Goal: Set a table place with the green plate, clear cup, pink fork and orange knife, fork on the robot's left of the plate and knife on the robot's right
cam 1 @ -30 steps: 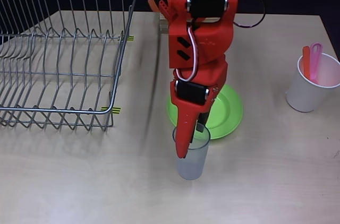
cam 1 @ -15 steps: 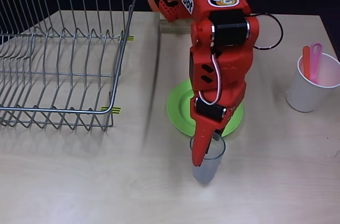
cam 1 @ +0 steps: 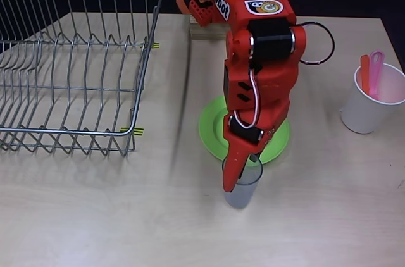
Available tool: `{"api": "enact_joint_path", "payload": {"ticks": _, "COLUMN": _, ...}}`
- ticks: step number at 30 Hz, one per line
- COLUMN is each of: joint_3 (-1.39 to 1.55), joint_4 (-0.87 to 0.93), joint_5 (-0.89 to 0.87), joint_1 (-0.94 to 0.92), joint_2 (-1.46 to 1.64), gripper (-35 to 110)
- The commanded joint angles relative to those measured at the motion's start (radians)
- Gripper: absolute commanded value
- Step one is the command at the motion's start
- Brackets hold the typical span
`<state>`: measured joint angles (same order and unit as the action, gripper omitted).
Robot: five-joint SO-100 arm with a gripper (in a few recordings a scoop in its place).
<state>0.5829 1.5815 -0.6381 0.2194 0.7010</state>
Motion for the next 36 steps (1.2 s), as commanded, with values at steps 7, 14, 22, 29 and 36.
{"api": "enact_joint_path", "payload": {"ticks": 7, "joint_3": -0.034, "joint_4": 0.021, "joint_5": -0.012, "joint_1": 0.012, "joint_2": -0.009, "gripper": 39}}
{"api": "enact_joint_path", "payload": {"ticks": 14, "joint_3": -0.057, "joint_4": 0.040, "joint_5": -0.017, "joint_1": 0.020, "joint_2": -0.018, "gripper": 41}}
{"api": "enact_joint_path", "payload": {"ticks": 22, "joint_3": -0.092, "joint_4": 0.081, "joint_5": -0.005, "joint_1": 0.026, "joint_2": -0.015, "gripper": 49}}
{"api": "enact_joint_path", "payload": {"ticks": 29, "joint_3": -0.026, "joint_4": 0.069, "joint_5": 0.011, "joint_1": 0.026, "joint_2": 0.058, "gripper": 61}}
{"api": "enact_joint_path", "payload": {"ticks": 36, "joint_3": 0.255, "joint_4": 0.054, "joint_5": -0.112, "joint_1": 0.035, "joint_2": 0.301, "gripper": 62}}
